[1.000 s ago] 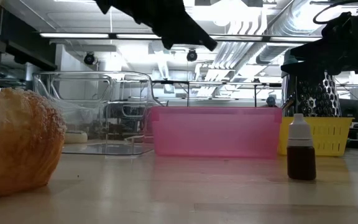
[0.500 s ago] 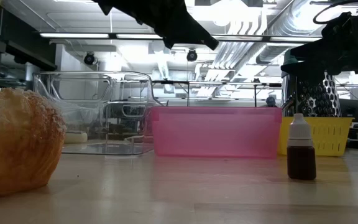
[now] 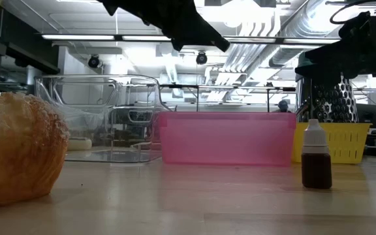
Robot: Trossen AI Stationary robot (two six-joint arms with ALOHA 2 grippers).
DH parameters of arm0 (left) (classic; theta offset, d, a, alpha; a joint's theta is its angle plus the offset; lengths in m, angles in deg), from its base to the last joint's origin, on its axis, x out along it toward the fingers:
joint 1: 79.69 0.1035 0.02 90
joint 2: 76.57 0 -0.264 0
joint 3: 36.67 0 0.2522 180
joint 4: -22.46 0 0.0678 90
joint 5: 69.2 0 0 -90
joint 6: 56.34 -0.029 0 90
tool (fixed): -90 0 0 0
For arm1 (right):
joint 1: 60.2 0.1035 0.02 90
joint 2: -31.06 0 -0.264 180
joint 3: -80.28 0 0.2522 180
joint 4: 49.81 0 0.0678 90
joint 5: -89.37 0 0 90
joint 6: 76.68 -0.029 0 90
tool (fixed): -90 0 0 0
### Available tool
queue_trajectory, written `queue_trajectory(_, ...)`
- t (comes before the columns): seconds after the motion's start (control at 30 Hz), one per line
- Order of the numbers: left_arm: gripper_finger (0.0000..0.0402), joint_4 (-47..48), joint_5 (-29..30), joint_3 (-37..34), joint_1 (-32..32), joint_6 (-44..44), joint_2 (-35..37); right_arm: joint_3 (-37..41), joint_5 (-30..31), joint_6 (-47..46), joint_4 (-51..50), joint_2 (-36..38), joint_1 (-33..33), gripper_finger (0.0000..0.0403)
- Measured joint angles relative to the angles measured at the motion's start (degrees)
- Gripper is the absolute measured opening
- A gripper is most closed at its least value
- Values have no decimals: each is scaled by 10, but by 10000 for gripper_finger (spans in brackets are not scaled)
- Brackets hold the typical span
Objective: Pick & Place Food Item
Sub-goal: Put the bottom black food coloring bottle into the yellow bin
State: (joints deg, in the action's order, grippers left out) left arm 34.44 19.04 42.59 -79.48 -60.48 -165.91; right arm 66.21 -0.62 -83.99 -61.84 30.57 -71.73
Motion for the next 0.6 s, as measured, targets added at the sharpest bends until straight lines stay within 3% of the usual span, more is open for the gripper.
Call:
queue_trajectory(0.43,67,0,0,0,0,10,0,0,-1,-147,5,0,0,325)
queue_trajectory(0.6,67,0,0,0,0,11,0,0,-1,-154,6,0,0,325)
